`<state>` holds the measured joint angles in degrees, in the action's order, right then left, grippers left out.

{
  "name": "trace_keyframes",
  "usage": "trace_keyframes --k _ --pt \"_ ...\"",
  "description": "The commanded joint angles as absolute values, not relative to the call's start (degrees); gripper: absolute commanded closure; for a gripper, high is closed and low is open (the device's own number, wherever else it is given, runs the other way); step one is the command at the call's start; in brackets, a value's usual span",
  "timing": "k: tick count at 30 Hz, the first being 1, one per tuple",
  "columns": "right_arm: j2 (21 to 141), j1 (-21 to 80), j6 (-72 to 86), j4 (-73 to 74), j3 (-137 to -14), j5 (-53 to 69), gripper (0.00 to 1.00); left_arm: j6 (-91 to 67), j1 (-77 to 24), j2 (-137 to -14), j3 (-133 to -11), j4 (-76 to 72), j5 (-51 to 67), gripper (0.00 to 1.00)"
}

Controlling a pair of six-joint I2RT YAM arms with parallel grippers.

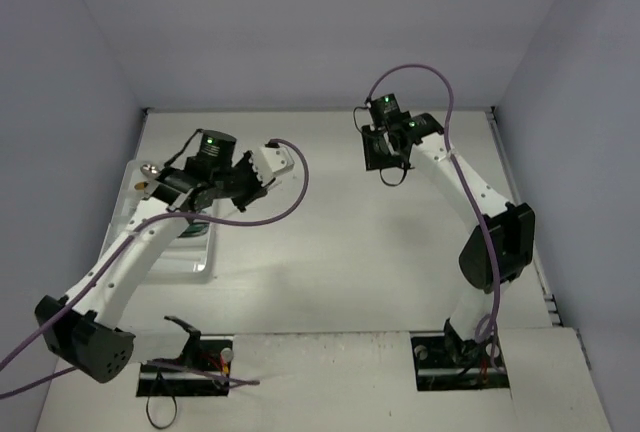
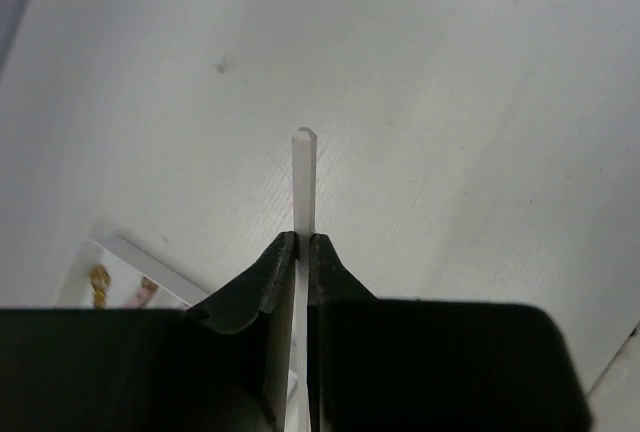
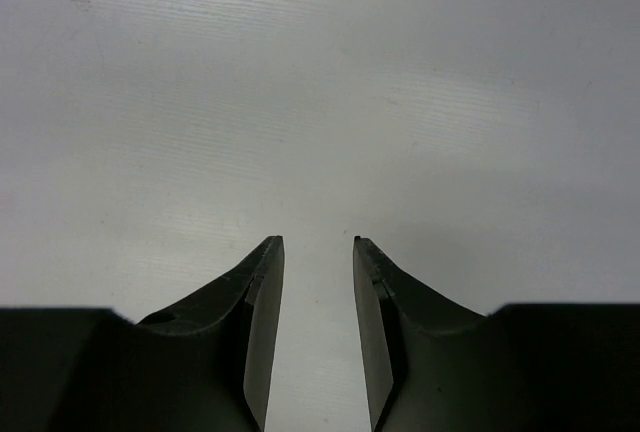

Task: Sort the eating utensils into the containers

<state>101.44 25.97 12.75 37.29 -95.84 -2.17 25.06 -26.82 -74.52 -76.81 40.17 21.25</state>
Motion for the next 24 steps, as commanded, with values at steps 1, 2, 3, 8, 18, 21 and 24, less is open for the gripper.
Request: trace_keyframes --k 1,2,3,8,18,21,24 --pt "102.2 25.9 12.5 35.8 -98.6 0.4 0.61 50.4 -22.3 -62.1 -69.6 45.5 35.9 1.0" --pt "102.3 25.9 12.5 35.8 -98.7 1.4 0.54 54.6 -21.0 -60.0 -68.5 47.8 38.7 1.0" --pt "102.3 25.9 12.6 35.8 -98.7 1.7 0.44 58.1 -18.8 -59.1 -67.4 50.3 40.0 1.0" --pt "102.7 25.9 12.6 35.9 -99.0 2.7 0.21 68.7 -11.2 -59.0 -66.5 59.1 46.6 1.0" --pt "101.7 25.9 13.7 36.0 -98.4 3.2 0.0 89.1 -1.9 -63.9 -62.7 69.6 47.6 1.0" --pt "101.4 25.9 14.1 36.0 -97.9 3.2 0.0 92.7 -0.4 -64.9 -61.4 70.5 47.0 1.0" --pt "101.2 25.9 14.4 36.0 -97.5 3.3 0.0 96.6 2.6 -66.0 -60.6 71.9 46.0 1.0"
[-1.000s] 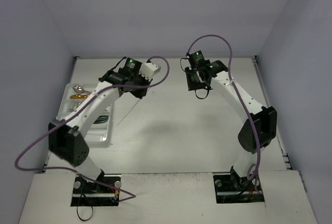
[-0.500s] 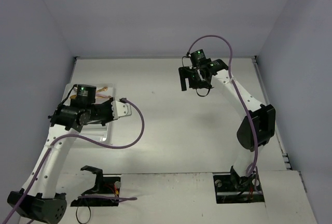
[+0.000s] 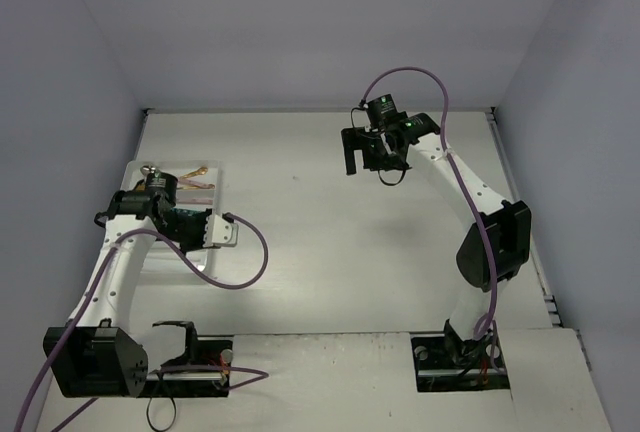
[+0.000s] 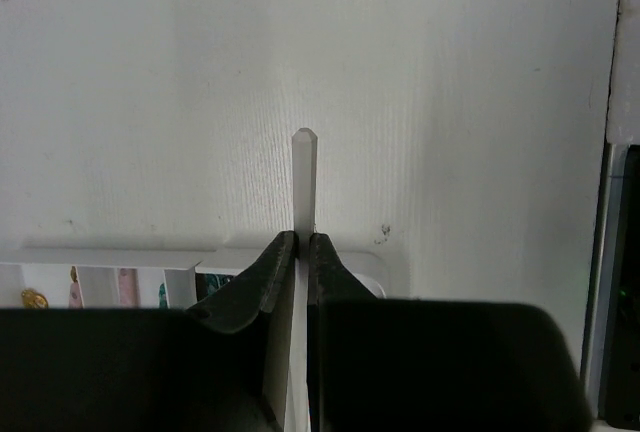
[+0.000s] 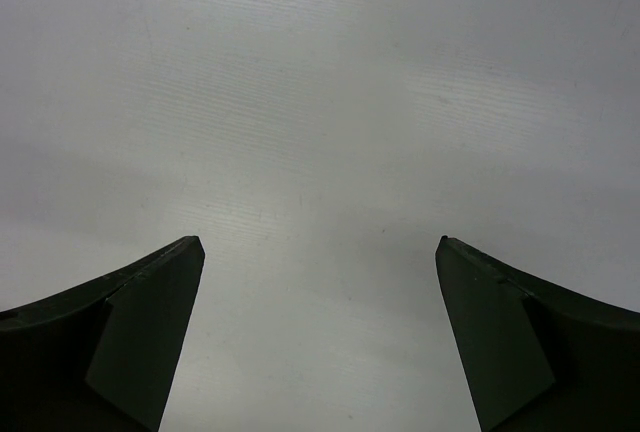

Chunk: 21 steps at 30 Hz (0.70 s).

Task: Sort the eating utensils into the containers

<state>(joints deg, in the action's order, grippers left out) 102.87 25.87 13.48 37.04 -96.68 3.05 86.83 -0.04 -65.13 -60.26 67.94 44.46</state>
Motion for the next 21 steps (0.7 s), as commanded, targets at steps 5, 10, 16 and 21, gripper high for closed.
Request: trace_keyframes --k 5,10,16,21 --pt "101.1 25.9 14.9 35.9 -97.2 3.3 0.0 99.8 5.5 -68.6 -59.5 72.4 43.0 1.0" --pt "101.3 25.9 15.0 35.9 -97.4 3.3 0.0 101.8 8.7 -71.4 -59.8 73.2 41.1 1.0" --pt "101.7 25.9 15.0 36.0 -97.7 3.4 0.0 106.8 12.1 -74.4 -57.9 73.1 37.5 1.0" --pt "101.8 25.9 15.2 36.0 -97.8 3.6 0.0 110.1 16.1 -78.0 -58.4 73.1 36.1 1.0"
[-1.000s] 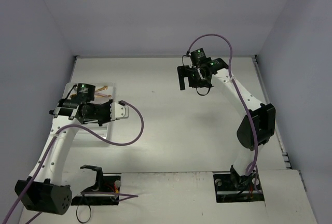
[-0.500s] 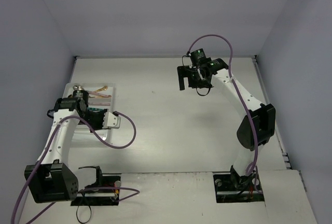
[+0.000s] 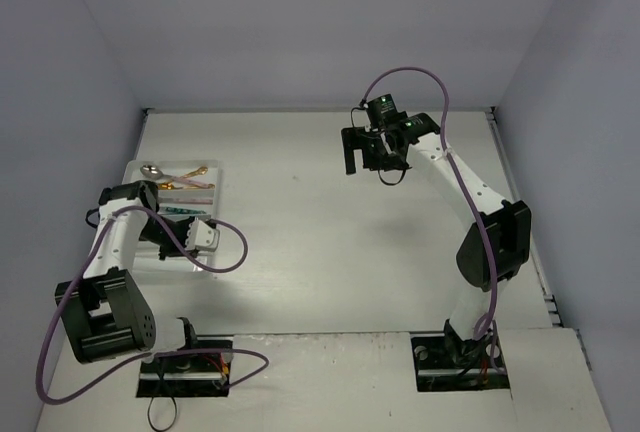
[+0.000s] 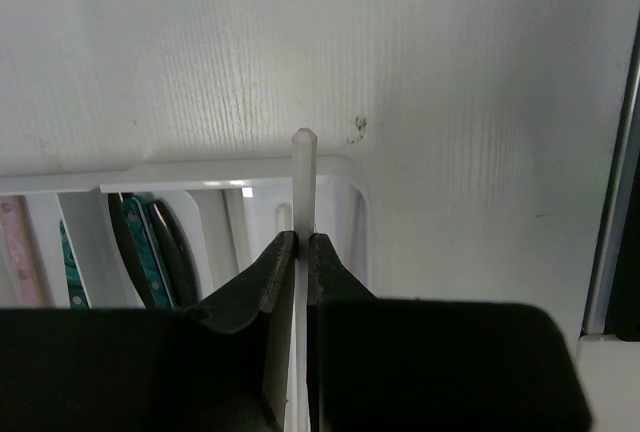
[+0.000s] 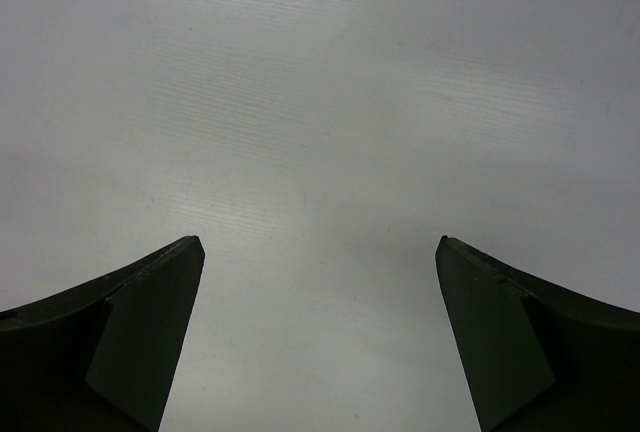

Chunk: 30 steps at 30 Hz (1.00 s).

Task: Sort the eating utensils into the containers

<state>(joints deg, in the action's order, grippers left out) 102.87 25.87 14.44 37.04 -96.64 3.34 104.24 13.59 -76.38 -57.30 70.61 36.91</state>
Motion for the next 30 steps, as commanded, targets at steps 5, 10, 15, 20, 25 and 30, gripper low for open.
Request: trace_keyframes --k 5,10,15,20,25,30 --pt "102.1 25.9 15.4 36.0 -98.2 3.7 0.0 110.3 17.6 -82.2 -60.3 72.7 33.7 1.0" --pt "102.2 25.9 15.6 36.0 -98.3 3.8 0.0 110.4 19.2 -86.0 -62.6 71.5 31.5 1.0" --pt "102.0 26.0 15.6 36.0 -98.2 3.6 0.0 109.1 19.8 -88.5 -64.0 70.1 29.2 0.92" --pt "102.3 26.0 15.5 36.0 -98.4 3.5 0.0 108.5 20.1 -87.9 -65.3 70.3 31.6 0.39" --pt "102.9 26.0 14.9 36.0 -99.6 3.3 0.0 103.6 19.0 -83.5 -67.0 70.4 35.1 0.15" --pt "103.0 25.8 13.4 35.9 -101.0 1.6 0.0 71.7 9.4 -82.9 -83.3 70.1 38.8 0.14"
